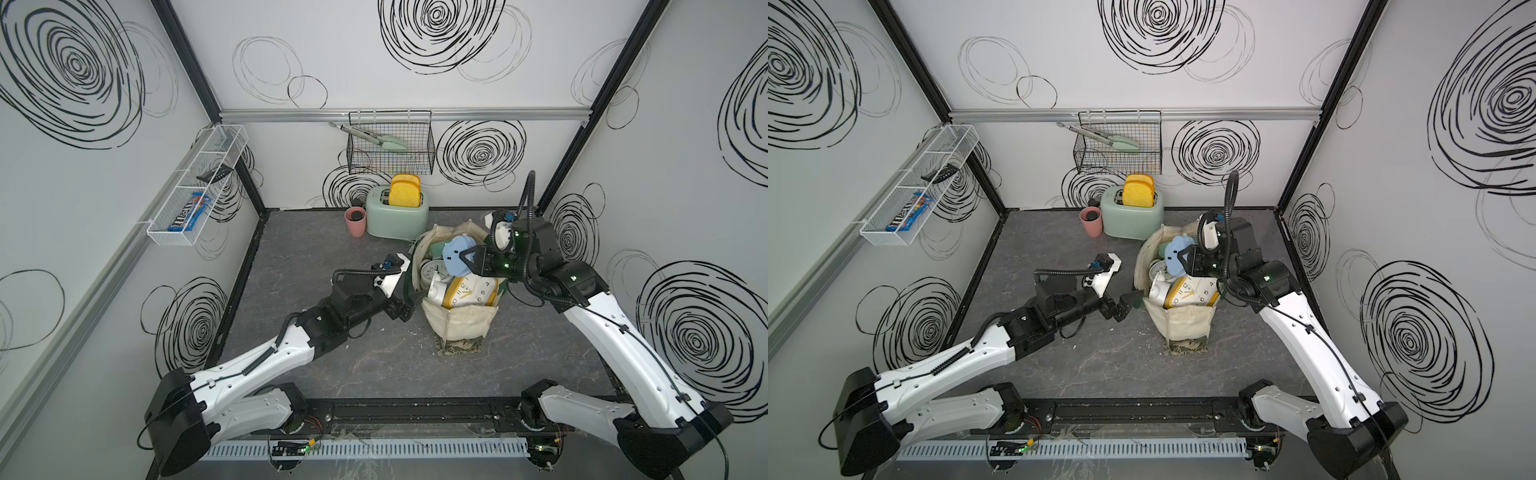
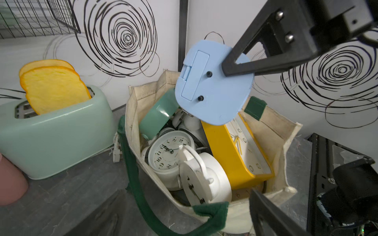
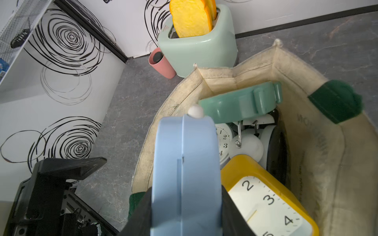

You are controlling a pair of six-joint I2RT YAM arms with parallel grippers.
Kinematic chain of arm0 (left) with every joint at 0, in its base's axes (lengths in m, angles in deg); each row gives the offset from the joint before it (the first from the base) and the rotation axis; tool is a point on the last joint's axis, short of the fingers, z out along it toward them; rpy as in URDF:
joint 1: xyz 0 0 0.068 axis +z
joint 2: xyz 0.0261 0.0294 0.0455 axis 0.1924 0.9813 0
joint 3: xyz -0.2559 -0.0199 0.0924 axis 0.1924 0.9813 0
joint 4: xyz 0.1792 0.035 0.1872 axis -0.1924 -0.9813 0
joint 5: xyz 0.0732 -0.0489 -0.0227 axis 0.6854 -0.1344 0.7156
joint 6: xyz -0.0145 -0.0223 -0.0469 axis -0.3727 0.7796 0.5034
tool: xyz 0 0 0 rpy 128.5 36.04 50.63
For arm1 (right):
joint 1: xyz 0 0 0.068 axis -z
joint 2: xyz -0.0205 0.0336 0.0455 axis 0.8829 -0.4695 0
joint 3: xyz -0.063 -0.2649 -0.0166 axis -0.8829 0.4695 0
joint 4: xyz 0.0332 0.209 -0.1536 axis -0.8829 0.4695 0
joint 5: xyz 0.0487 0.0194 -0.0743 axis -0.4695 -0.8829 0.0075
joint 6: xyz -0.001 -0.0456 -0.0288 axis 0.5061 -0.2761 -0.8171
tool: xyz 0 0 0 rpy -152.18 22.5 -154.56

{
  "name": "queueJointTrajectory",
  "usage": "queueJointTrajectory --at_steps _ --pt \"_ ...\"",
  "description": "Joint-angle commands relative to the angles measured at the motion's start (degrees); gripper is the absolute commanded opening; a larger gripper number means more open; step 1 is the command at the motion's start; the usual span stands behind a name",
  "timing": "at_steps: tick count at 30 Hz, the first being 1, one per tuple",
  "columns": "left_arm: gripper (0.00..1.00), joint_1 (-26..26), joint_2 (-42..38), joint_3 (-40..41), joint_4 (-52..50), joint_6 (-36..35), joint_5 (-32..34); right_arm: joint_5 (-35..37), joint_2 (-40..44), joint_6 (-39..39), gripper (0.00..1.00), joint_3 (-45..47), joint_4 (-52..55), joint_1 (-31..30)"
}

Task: Put the alarm clock into the canvas bag
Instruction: Place the alarm at the canvas bag.

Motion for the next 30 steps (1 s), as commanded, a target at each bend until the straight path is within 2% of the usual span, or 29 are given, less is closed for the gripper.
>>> queueJointTrajectory --at_steps 1,5,11,15,22,26,30 --pt "0.96 0.18 1.77 -3.69 1.35 4.17 -0.61 7.39 -1.07 4.30 0.01 -1.16 -0.40 -3.28" --pt "0.98 0.08 4.16 -5.54 0.19 4.62 2.69 16.72 -2.80 8.73 0.00 -2.15 1.57 -7.42" --pt "0.99 0.05 5.31 -6.45 0.11 3.95 5.27 22.39 -5.41 17.95 0.00 -3.74 5.55 -9.79" --pt "0.99 0.29 5.97 -6.62 0.04 4.30 5.85 27.40 -7.99 25.70 0.00 -6.84 12.30 -11.24" --pt "0.99 0.30 7.39 -7.88 -0.72 4.51 6.84 30.94 -14.54 37.31 0.00 -14.20 22.32 -13.67" --pt "0.99 0.36 7.40 -8.37 -1.21 4.72 7.25 30.35 -18.27 41.57 0.00 -18.14 26.90 -13.69" --pt "1.00 0.12 7.47 -8.98 -1.72 4.94 7.61 28.07 -19.71 43.26 0.17 -17.48 25.06 -13.18"
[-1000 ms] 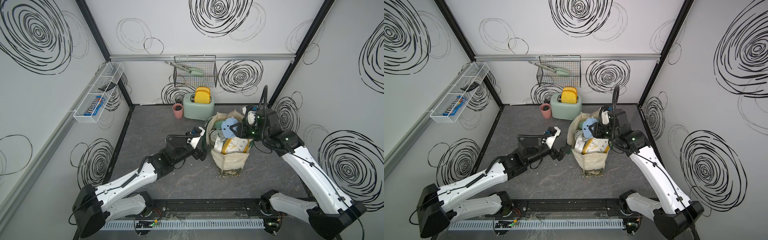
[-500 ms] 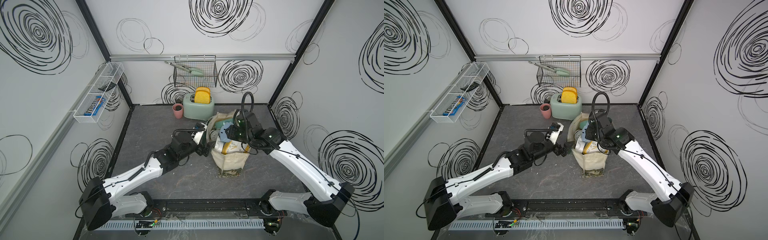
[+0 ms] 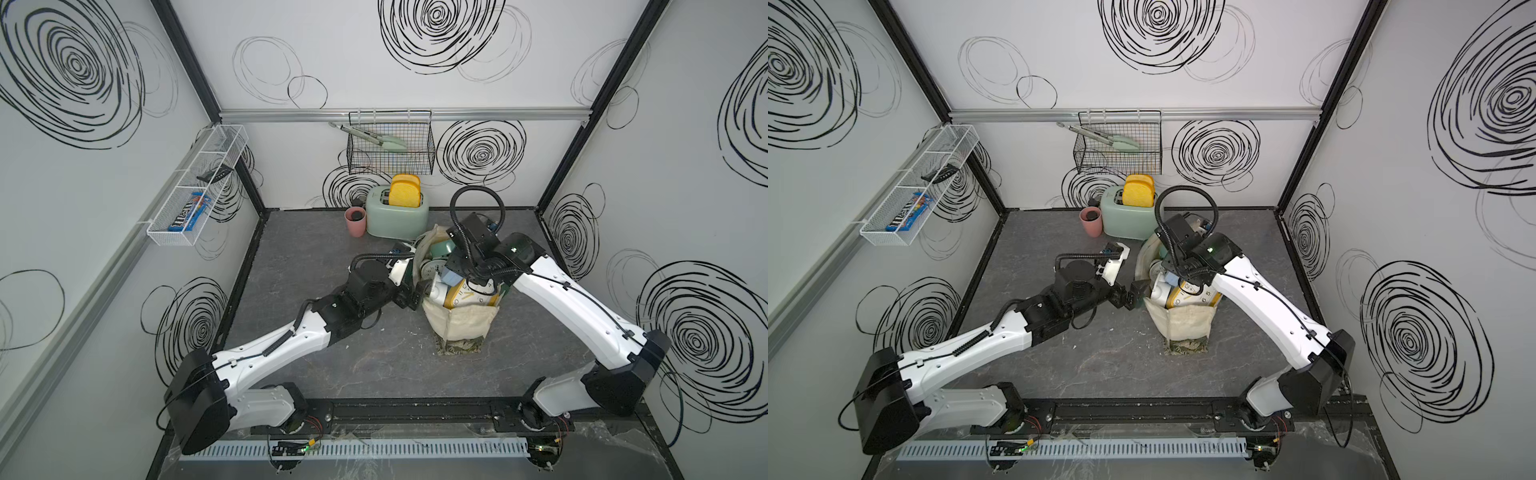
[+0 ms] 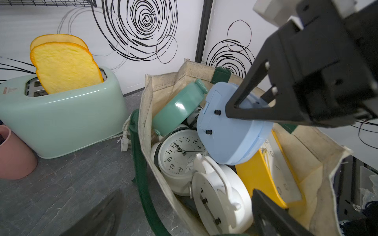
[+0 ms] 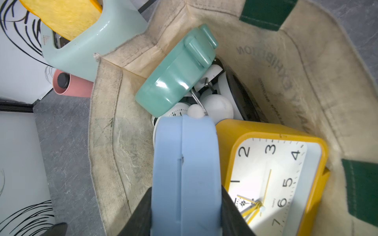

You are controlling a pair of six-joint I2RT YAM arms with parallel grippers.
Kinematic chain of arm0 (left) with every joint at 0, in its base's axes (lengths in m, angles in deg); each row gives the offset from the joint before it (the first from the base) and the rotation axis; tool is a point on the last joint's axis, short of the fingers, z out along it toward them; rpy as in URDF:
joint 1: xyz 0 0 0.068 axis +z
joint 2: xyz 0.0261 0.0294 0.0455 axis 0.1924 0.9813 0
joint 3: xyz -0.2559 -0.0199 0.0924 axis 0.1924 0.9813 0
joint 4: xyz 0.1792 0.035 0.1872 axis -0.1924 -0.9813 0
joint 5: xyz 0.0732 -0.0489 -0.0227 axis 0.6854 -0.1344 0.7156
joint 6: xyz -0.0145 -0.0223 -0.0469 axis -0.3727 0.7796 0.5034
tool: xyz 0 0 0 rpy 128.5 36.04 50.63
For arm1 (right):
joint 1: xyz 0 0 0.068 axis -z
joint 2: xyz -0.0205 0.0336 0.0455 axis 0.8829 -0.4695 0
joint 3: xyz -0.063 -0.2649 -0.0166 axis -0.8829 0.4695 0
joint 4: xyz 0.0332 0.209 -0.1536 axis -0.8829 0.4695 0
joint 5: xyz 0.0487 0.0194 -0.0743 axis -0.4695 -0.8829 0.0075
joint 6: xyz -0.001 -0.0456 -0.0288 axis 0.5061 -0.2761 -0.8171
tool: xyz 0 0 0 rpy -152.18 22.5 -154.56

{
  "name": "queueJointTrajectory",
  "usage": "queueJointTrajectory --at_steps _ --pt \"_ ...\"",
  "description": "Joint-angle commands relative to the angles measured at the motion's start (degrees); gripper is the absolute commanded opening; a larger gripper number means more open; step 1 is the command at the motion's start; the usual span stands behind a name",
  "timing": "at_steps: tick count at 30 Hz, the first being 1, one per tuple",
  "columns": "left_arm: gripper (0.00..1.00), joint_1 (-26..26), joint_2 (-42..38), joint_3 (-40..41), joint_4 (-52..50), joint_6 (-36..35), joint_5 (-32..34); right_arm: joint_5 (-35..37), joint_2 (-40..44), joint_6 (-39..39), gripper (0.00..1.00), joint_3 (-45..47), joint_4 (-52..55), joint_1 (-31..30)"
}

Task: Put the alarm clock into the canvas bag
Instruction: Place the alarm at the canvas bag, then pick up the canvas bag from the center of the board.

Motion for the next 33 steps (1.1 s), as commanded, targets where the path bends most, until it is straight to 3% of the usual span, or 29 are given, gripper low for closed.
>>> queueJointTrajectory --at_steps 1,3,5,9,12,13,17,21,25,31,33 --pt "1.00 0.20 -0.05 -2.72 1.07 0.98 1.14 -0.36 -0.58 4.53 0.19 -1.14 3.10 0.55" --pt "1.00 0.20 -0.05 -2.74 1.08 1.09 1.14 -0.68 -0.57 4.73 0.44 -0.75 1.50 1.19" --pt "1.00 0.20 0.03 -2.98 0.98 1.30 0.99 1.53 -0.85 3.93 0.60 -1.89 0.55 1.22" --pt "0.96 0.77 0.04 -3.18 0.62 2.74 -0.27 4.26 -0.91 -1.45 0.78 -6.98 -0.33 0.92" --pt "0.96 2.34 0.12 -3.52 -0.22 4.70 -1.97 5.08 2.61 -7.67 0.89 -5.42 -5.25 0.87" --pt "0.96 2.63 0.12 -3.71 -0.45 4.77 -2.45 5.08 4.04 -9.80 0.97 -4.45 -7.16 0.87" --pt "0.96 3.22 1.00 -6.37 -4.26 4.62 -3.78 2.88 10.25 -22.22 0.97 1.26 -14.53 4.20" --pt "0.96 4.24 3.23 -9.10 -7.77 6.69 -7.90 -9.89 16.11 -32.67 0.97 9.87 -20.25 16.89" --pt "1.00 4.27 7.47 -13.57 -13.12 7.81 -8.58 -14.46 18.76 -37.58 0.97 17.18 -22.30 26.77" --pt "0.91 3.89 12.68 -17.96 -18.21 8.25 -3.74 -22.04 19.12 -41.71 0.99 25.35 -27.27 34.78" --pt "0.88 3.90 13.96 -18.87 -19.16 8.44 -3.17 -23.77 19.06 -41.69 0.92 27.68 -29.04 35.73"
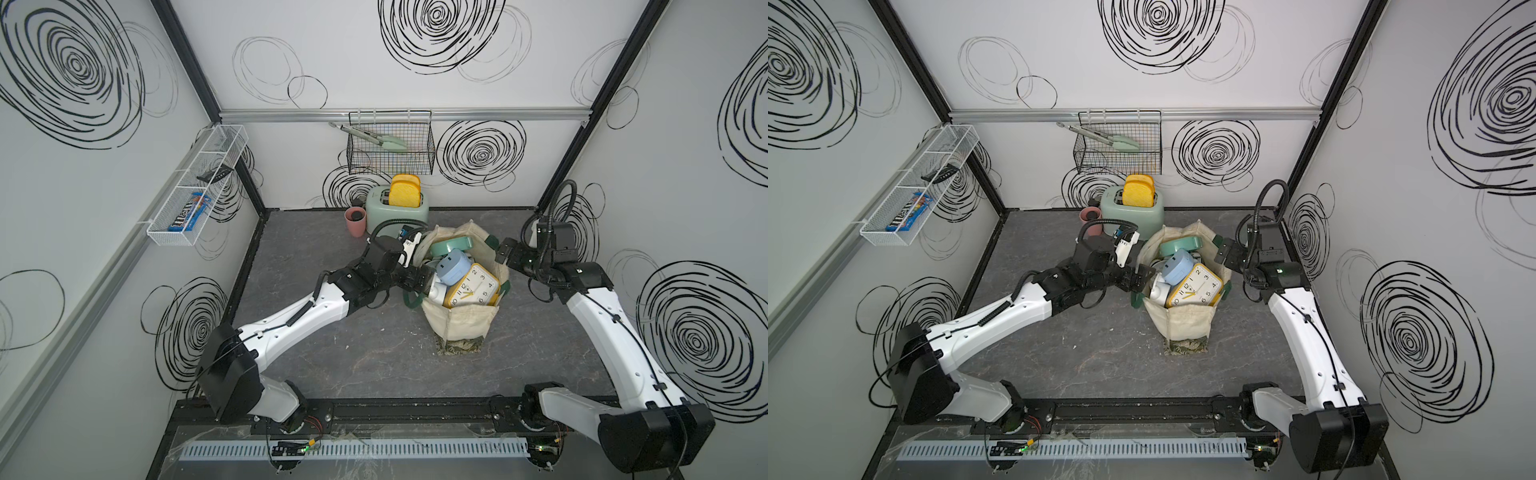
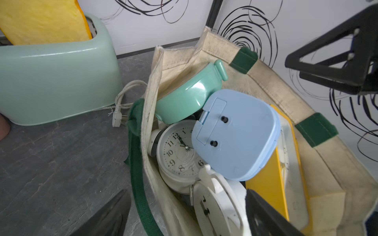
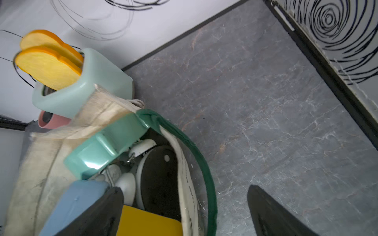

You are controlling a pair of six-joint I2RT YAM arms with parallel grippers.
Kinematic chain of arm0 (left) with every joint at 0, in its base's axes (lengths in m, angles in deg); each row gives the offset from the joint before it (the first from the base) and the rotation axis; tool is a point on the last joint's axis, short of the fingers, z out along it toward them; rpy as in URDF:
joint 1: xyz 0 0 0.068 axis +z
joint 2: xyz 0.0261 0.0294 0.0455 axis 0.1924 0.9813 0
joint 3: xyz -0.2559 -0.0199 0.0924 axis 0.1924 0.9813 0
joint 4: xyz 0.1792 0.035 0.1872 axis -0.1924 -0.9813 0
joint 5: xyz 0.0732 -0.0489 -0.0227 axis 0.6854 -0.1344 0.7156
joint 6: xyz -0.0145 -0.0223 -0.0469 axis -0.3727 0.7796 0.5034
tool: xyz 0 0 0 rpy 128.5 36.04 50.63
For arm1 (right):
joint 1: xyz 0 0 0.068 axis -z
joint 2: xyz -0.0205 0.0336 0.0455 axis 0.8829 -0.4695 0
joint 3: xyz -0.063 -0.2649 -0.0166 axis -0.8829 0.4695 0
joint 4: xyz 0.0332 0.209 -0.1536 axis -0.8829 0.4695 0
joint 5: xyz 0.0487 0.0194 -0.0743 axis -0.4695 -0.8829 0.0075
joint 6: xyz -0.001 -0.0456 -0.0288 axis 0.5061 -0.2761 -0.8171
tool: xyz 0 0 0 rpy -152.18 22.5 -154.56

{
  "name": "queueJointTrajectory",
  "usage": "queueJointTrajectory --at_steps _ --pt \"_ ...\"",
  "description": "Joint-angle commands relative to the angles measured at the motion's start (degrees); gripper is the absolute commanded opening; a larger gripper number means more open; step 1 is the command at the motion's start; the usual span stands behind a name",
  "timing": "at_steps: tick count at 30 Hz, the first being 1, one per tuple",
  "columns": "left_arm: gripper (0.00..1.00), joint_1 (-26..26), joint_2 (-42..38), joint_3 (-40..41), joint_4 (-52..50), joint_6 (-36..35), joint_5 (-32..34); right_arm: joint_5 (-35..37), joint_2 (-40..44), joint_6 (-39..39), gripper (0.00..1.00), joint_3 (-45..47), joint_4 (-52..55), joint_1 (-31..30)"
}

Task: Put the alarm clock into the canvas bag
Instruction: Pick up the canvas bag from the center of the board.

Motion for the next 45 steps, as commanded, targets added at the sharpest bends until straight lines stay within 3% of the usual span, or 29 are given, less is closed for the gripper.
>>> queueJointTrajectory --at_steps 1,5,10,15,18,22,23,28,31,39,45 --pt "0.86 -0.06 1.87 -3.18 -2.86 1.14 2.28 -5.65 0.28 -2.88 0.88 3.09 -5.59 1.57" --pt "0.80 -0.10 4.94 -5.28 -5.11 1.58 4.58 -7.04 -0.33 -2.45 0.74 6.75 -8.82 3.06" --pt "0.73 0.70 6.78 -5.95 -6.02 3.84 7.63 -9.22 -1.84 -2.69 0.66 8.57 -11.23 3.25" --pt "0.63 1.79 8.74 -7.23 -7.30 5.84 5.08 -11.20 -1.65 -3.05 0.51 10.40 -13.63 3.30" --pt "0.49 1.57 8.85 -7.18 -6.30 6.44 3.18 -13.31 -1.22 -3.67 0.38 10.75 -15.07 3.23" --pt "0.11 1.36 8.65 -9.21 -4.28 7.53 -2.87 -20.43 -0.40 -5.33 0.00 9.02 -17.25 1.47" --pt "0.00 1.03 8.86 -10.48 -4.26 7.57 -4.14 -21.97 0.03 -5.63 0.00 7.73 -17.40 0.48" --pt "0.00 -1.52 8.65 -19.88 -8.22 6.47 -1.47 -20.71 2.34 -5.75 0.00 -1.02 -16.78 -8.84" --pt "0.00 -0.21 6.69 -22.81 -10.32 7.25 -0.36 -20.03 1.88 -4.82 0.00 -5.12 -15.29 -11.38" --pt "0.00 14.61 -1.88 -15.11 -12.43 9.06 -4.27 -19.21 1.61 -5.02 0.00 -4.67 -15.45 -9.53" --pt "0.00 18.13 -4.86 -10.52 -9.50 9.13 -7.36 -20.51 -1.27 -2.69 0.00 -3.64 -21.71 -12.32"
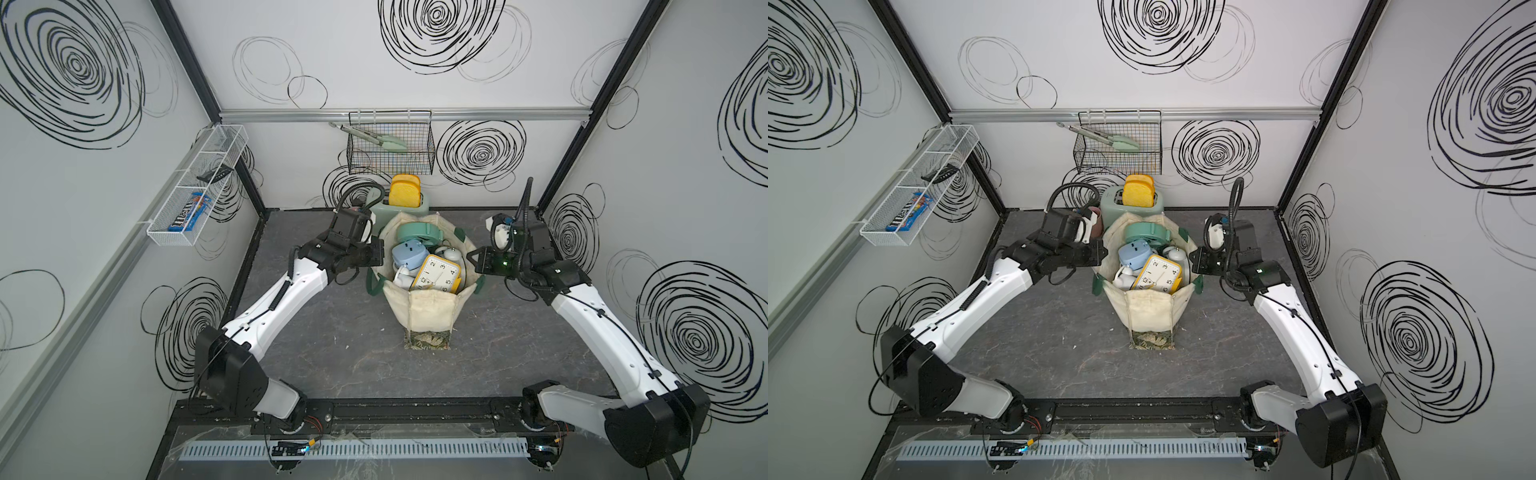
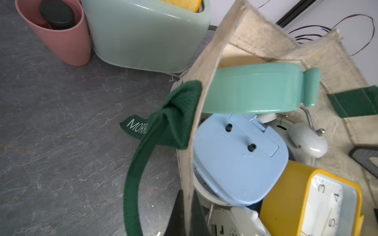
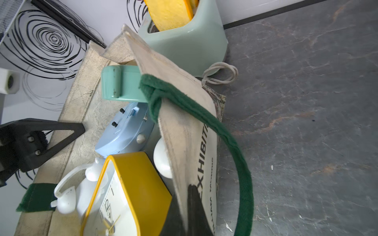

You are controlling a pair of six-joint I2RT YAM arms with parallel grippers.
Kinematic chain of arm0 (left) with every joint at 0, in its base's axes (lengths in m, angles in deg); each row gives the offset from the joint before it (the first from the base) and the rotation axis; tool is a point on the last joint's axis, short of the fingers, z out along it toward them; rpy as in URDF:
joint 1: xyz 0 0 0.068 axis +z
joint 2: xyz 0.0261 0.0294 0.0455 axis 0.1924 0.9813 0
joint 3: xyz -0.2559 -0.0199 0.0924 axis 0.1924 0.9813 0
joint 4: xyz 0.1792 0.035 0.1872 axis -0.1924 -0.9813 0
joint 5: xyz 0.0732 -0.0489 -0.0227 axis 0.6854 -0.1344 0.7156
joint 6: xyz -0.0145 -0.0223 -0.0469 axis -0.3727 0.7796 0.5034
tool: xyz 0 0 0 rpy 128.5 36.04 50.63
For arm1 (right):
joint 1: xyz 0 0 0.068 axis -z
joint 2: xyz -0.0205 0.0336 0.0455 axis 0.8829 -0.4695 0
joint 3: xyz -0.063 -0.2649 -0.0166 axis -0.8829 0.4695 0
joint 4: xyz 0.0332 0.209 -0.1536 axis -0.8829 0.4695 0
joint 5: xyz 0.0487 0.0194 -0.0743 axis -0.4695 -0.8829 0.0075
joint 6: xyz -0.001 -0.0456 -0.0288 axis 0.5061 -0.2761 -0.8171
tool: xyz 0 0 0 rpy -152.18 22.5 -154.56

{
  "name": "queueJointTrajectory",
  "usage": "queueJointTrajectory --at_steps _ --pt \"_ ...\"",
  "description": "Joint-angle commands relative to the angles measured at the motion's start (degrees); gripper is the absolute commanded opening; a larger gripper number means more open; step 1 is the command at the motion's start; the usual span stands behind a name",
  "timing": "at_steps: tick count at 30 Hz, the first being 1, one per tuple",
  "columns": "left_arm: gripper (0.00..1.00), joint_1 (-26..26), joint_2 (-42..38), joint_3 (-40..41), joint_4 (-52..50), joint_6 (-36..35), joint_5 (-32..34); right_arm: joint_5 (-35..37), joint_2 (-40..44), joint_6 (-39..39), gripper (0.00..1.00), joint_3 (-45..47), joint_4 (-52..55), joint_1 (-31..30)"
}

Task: Put the alarm clock into the canvas bag
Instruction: Pick up the canvas bag from the center of the board, then place the canvas bag at the center of the board.

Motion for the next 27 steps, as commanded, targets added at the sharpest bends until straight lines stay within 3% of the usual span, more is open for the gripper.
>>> queueJointTrajectory --at_steps 1,10,12,17,19,20,22,23,27 --pt "0.00 1.45 -4.53 -0.01 12.02 -0.09 -0.75 -2.25 0.92 2.08 0.00 -2.16 -15.43 -1.07" --pt "0.00 3.34 -7.54 12.61 19.22 1.67 -1.73 -1.88 -0.55 7.28 0.00 7.78 -27.13 -3.52" --pt "0.02 3.54 -8.06 14.29 20.28 1.88 -2.36 -1.24 -0.24 7.34 0.04 8.98 -27.34 -3.58" --pt "0.34 4.69 -9.52 15.78 22.11 1.99 -4.22 -0.21 1.17 6.94 0.39 9.80 -26.32 -3.27" --pt "0.52 5.01 -10.23 14.86 22.04 1.38 -4.05 0.11 2.04 6.77 0.61 9.75 -26.13 -2.95" --pt "0.62 5.11 -10.61 14.26 22.06 1.08 -4.29 -0.07 2.36 6.86 0.74 9.46 -25.77 -2.56" --pt "0.97 5.47 -11.21 12.32 22.04 0.25 -5.67 -0.28 3.22 6.78 0.89 8.47 -24.96 -1.70" --pt "0.96 5.63 -11.39 11.18 21.88 0.09 -6.68 0.12 3.80 6.72 0.96 8.00 -24.53 -1.32" --pt "0.96 7.29 -13.04 5.85 20.06 2.53 -6.80 4.07 7.26 5.65 0.97 4.58 -20.04 2.02"
